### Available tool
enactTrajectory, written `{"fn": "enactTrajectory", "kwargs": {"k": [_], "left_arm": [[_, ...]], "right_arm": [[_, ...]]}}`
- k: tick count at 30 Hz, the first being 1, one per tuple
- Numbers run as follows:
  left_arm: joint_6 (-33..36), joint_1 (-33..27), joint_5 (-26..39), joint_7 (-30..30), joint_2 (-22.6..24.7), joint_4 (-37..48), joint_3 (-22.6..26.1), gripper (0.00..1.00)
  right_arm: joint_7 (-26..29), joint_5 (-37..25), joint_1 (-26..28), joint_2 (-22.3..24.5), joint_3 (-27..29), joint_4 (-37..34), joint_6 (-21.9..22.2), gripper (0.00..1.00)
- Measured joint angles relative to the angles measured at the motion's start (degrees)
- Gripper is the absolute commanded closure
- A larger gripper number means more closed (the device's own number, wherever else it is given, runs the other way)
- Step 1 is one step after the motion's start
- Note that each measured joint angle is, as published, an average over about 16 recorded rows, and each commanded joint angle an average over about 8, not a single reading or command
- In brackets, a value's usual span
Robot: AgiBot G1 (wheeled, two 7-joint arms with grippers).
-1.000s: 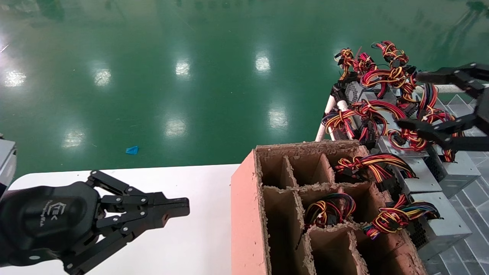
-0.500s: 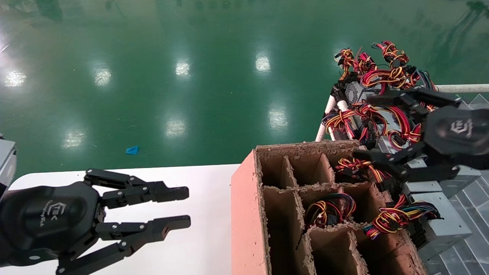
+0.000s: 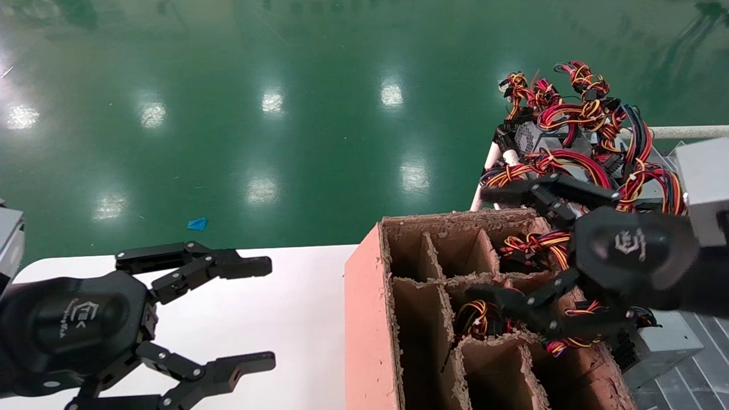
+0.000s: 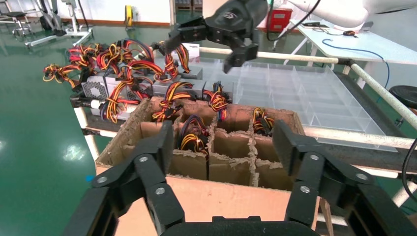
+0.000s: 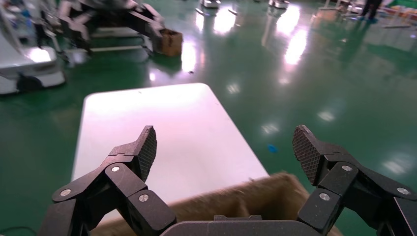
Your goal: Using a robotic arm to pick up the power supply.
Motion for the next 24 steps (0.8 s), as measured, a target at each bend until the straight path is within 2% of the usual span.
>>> {"fn": "enactTrajectory", "kwargs": {"k": [14,24], "left_arm": [[-0.01,0.00,0.00,0.00,0.00,0.00,0.00,0.00],[-0.02,0.01,-0.01,0.01,-0.01,0.01,0.00,0.00]], "right_arm": [[6.01,3.91,-10.90,-2.26,6.22,11.49,1.14,0.00],[7.38,5.05,-13.61,-2.92,7.84,14.31,1.55,0.00]]}}
